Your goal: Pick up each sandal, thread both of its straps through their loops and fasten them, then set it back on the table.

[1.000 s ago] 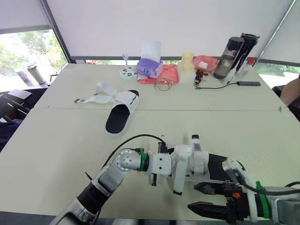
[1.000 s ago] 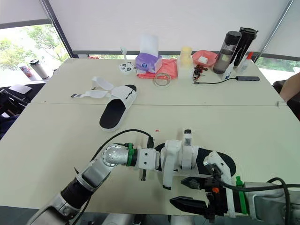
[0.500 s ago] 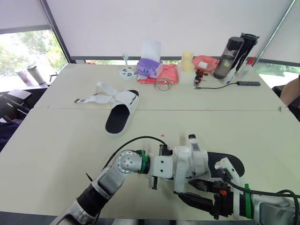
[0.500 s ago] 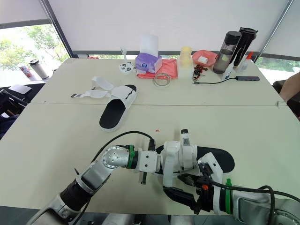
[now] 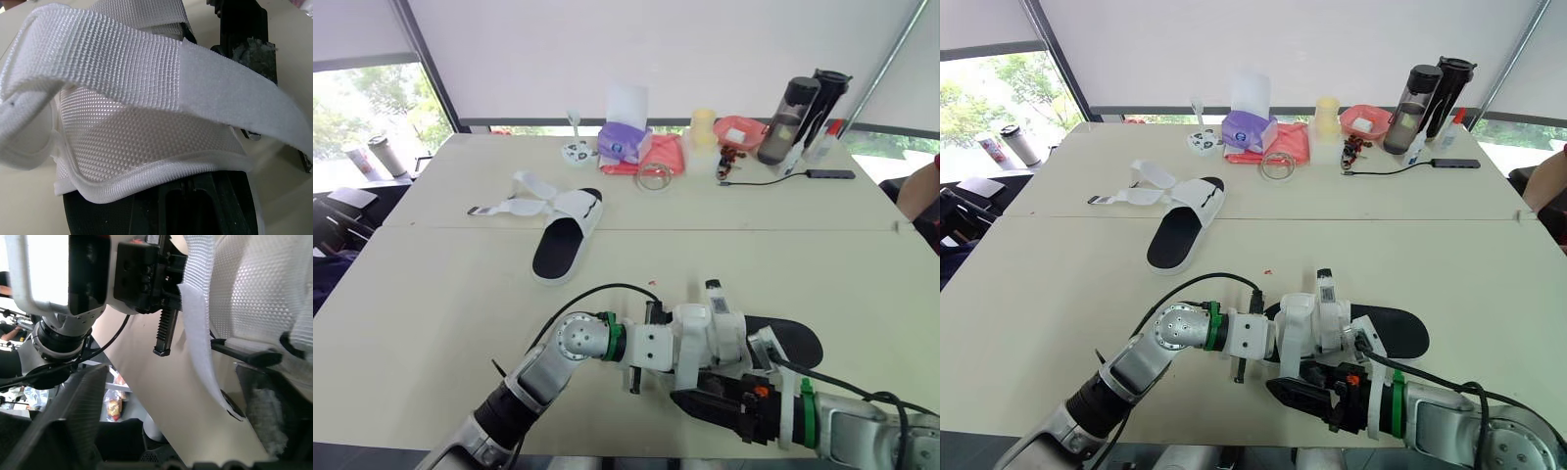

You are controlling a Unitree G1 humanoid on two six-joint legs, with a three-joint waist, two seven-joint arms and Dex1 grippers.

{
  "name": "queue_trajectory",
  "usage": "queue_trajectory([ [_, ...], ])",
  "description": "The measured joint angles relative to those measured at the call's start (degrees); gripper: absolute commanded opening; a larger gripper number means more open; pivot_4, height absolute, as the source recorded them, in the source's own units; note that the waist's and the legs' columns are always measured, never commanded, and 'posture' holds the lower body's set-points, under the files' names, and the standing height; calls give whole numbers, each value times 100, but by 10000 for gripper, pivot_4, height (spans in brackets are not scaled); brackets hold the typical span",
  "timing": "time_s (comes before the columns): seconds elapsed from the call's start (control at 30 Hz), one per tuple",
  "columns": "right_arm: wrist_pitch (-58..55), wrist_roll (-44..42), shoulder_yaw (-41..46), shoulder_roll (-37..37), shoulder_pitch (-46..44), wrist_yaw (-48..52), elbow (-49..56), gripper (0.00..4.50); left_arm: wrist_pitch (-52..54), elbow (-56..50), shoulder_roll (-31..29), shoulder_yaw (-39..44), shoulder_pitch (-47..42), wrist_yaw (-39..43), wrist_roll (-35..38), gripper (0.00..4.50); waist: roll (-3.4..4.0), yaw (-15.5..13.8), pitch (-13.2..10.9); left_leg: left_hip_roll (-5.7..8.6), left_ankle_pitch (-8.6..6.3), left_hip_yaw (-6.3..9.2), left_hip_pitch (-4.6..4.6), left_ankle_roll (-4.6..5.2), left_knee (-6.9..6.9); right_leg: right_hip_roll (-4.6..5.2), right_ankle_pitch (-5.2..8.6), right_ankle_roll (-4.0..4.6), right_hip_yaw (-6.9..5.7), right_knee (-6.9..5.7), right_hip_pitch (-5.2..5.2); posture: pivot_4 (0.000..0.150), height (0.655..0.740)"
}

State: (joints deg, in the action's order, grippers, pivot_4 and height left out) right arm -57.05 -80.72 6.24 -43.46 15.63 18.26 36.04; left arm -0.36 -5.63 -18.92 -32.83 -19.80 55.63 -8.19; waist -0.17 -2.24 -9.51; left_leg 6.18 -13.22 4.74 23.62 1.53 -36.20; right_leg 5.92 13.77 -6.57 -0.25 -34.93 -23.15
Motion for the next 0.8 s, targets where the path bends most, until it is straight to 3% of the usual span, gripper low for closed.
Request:
queue_trajectory([
  [0.17,14,116,-33,6,-90,18,-40,381,-27,-11,-15,-16,9,-27,4,0,0,-8,0,1,1,0,0,1,4,0,0,0,0,0,-3,1500,7400],
  [0.47,28,91,199,-236,-86,395,-5,381,-82,20,-36,-14,-12,-65,4,0,1,-6,0,1,0,0,0,0,2,1,6,-9,0,1,0,1500,7400],
  [0.7,91,-1200,1010,-804,-785,561,-100,381,-239,161,-25,-15,-70,-64,9,0,-2,-7,-1,-2,0,0,0,0,2,1,5,-7,0,6,4,1500,7400],
  [0.8,150,-1349,1016,-806,-1101,399,-318,381,-268,213,2,-20,-80,-65,10,0,-1,-12,-1,-1,0,0,2,0,3,3,0,1,0,19,7,1500,7400],
])
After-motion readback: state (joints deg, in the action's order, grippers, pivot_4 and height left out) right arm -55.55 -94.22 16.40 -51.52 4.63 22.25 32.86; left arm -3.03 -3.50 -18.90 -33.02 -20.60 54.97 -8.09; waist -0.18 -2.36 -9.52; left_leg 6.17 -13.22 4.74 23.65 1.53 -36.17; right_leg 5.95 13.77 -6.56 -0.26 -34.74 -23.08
